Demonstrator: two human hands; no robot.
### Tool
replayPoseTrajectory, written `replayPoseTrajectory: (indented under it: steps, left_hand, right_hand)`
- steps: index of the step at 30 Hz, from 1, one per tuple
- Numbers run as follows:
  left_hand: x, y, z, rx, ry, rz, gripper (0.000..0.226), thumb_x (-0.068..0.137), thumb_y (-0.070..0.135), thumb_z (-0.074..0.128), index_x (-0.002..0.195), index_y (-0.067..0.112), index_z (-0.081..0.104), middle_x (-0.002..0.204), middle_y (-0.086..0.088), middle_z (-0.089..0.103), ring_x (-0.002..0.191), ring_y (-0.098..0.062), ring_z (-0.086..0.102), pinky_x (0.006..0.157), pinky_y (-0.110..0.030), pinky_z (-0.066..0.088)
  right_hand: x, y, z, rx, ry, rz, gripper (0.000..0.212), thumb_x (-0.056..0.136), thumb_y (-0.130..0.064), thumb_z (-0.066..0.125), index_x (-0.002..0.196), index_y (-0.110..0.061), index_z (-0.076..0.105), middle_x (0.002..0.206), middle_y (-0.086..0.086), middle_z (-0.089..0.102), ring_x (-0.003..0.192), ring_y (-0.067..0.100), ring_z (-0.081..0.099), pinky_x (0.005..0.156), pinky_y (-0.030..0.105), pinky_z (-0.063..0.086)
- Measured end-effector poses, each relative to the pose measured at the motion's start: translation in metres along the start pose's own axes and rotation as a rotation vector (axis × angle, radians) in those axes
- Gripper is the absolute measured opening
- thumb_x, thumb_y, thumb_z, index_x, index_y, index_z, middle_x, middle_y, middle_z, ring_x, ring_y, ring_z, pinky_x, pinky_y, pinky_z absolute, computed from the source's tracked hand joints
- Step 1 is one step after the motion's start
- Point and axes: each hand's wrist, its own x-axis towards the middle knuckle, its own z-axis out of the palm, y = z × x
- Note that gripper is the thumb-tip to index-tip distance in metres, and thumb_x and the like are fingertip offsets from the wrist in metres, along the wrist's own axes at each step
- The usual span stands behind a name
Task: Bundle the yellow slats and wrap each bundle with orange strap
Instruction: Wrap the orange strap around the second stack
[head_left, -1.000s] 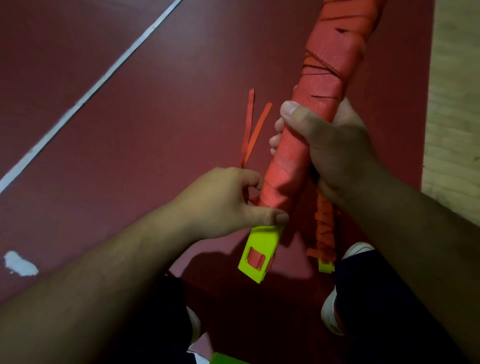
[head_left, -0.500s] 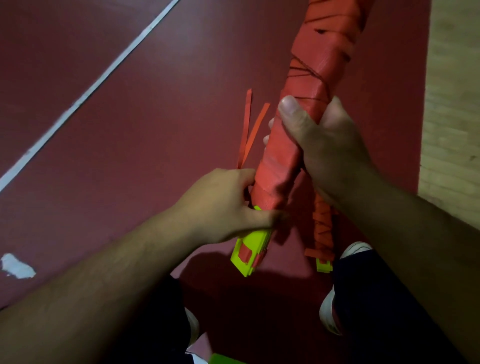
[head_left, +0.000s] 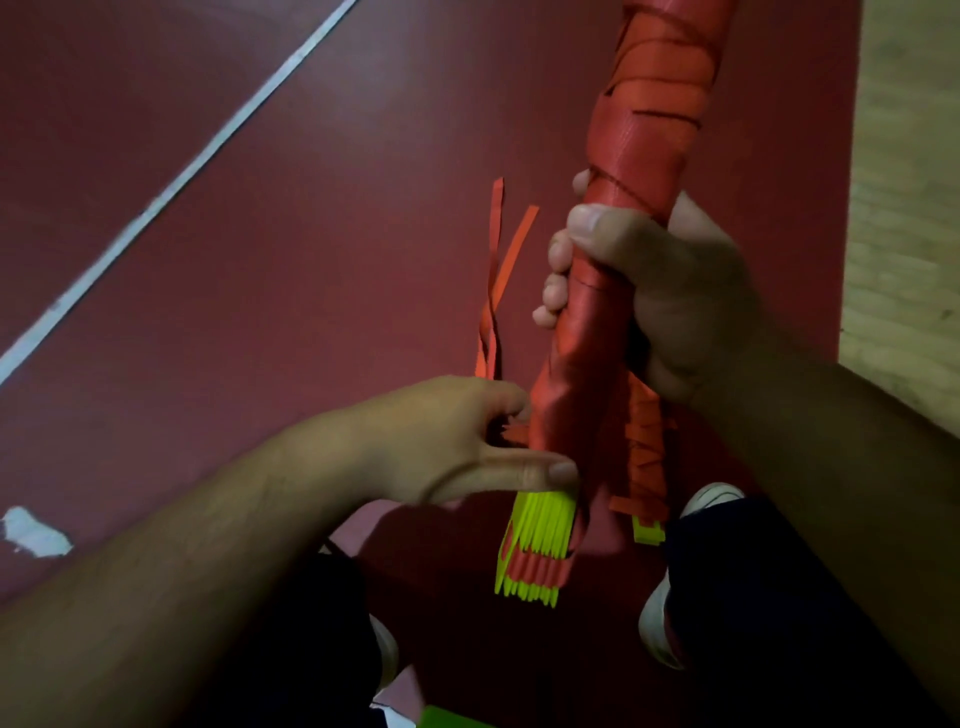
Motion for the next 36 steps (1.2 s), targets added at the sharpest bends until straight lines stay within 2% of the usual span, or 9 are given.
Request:
replayPoseTrajectory:
  steps: [5, 10, 15, 17, 20, 24, 26, 30, 36]
  left_hand:
    - [0.001, 0.005, 0.0, 0.241, 0.175, -0.164, 0.067, 0.072, 0.087, 0.047, 0.095, 0.027, 0.064, 0.075, 0.002, 0.064, 0.068, -0.016, 0.059, 0.063, -0.035, 0.047]
    - [0.001, 0.007, -0.001, 0.186, 0.247, -0.109, 0.053, 0.071, 0.078, 0.063, 0.085, 0.027, 0.066, 0.069, 0.004, 0.066, 0.061, -0.011, 0.058, 0.059, -0.034, 0.047]
    - [0.001, 0.013, 0.007, 0.221, 0.225, -0.111, 0.045, 0.07, 0.081, 0.059, 0.082, 0.038, 0.053, 0.073, 0.01, 0.062, 0.065, -0.007, 0.055, 0.061, -0.031, 0.044]
    - [0.001, 0.012, 0.007, 0.218, 0.268, -0.051, 0.038, 0.072, 0.073, 0.064, 0.073, 0.037, 0.052, 0.065, 0.006, 0.058, 0.058, -0.011, 0.051, 0.056, -0.028, 0.039]
    - [0.0, 0.007, 0.0, 0.006, 0.189, 0.072, 0.028, 0.082, 0.042, 0.078, 0.079, 0.018, 0.064, 0.069, -0.003, 0.064, 0.06, -0.011, 0.056, 0.06, -0.027, 0.045]
    - [-0.004, 0.004, -0.005, -0.241, -0.014, 0.132, 0.016, 0.085, 0.024, 0.08, 0.084, 0.014, 0.067, 0.078, -0.007, 0.069, 0.07, -0.013, 0.061, 0.069, -0.032, 0.053]
    - [-0.003, 0.002, -0.004, -0.233, -0.021, 0.103, 0.017, 0.083, 0.025, 0.081, 0.079, 0.024, 0.065, 0.072, 0.007, 0.066, 0.068, -0.002, 0.058, 0.067, -0.024, 0.048]
    - [0.0, 0.0, -0.002, -0.024, 0.15, -0.003, 0.023, 0.08, 0.047, 0.078, 0.09, 0.033, 0.063, 0.079, 0.014, 0.067, 0.071, 0.001, 0.06, 0.065, -0.016, 0.044]
    - [0.008, -0.001, 0.005, 0.153, 0.242, -0.222, 0.051, 0.075, 0.075, 0.062, 0.101, 0.032, 0.057, 0.084, 0.008, 0.066, 0.074, -0.011, 0.062, 0.065, -0.03, 0.048]
  right_hand:
    - [0.003, 0.006, -0.002, -0.139, 0.142, -0.069, 0.037, 0.08, -0.014, 0.071, 0.109, -0.011, 0.049, 0.084, 0.012, 0.059, 0.062, 0.025, 0.063, 0.068, 0.049, 0.059]
    - [0.003, 0.011, 0.0, -0.145, 0.186, -0.064, 0.033, 0.084, -0.009, 0.074, 0.106, -0.011, 0.049, 0.089, 0.009, 0.064, 0.071, 0.026, 0.068, 0.072, 0.052, 0.06]
    - [0.002, 0.018, 0.001, -0.165, 0.222, -0.037, 0.035, 0.078, -0.015, 0.082, 0.097, -0.018, 0.053, 0.082, 0.001, 0.069, 0.076, 0.027, 0.072, 0.073, 0.054, 0.06]
    - [0.002, 0.017, 0.002, -0.163, 0.201, -0.027, 0.037, 0.076, -0.018, 0.081, 0.101, -0.015, 0.053, 0.084, 0.003, 0.068, 0.075, 0.027, 0.072, 0.071, 0.052, 0.06]
    - [0.001, 0.008, 0.002, -0.002, 0.11, 0.019, 0.041, 0.076, -0.022, 0.072, 0.109, -0.008, 0.053, 0.088, 0.011, 0.064, 0.072, 0.026, 0.069, 0.061, 0.037, 0.057]
    - [-0.001, 0.001, -0.002, 0.119, -0.108, 0.104, 0.016, 0.08, -0.023, 0.065, 0.091, -0.013, 0.07, 0.086, 0.012, 0.071, 0.072, 0.026, 0.07, 0.068, 0.04, 0.059]
    - [-0.002, 0.003, -0.003, 0.075, -0.121, 0.112, 0.012, 0.081, -0.02, 0.063, 0.083, -0.014, 0.073, 0.083, 0.013, 0.07, 0.07, 0.027, 0.068, 0.068, 0.04, 0.057]
    - [0.002, 0.01, -0.007, -0.029, 0.042, 0.023, 0.012, 0.091, -0.01, 0.066, 0.1, -0.003, 0.065, 0.089, 0.015, 0.072, 0.08, 0.029, 0.071, 0.073, 0.041, 0.059]
    - [0.002, 0.015, -0.007, -0.261, 0.235, -0.066, 0.012, 0.088, -0.021, 0.073, 0.098, -0.018, 0.065, 0.099, 0.001, 0.074, 0.09, 0.011, 0.073, 0.078, 0.026, 0.058]
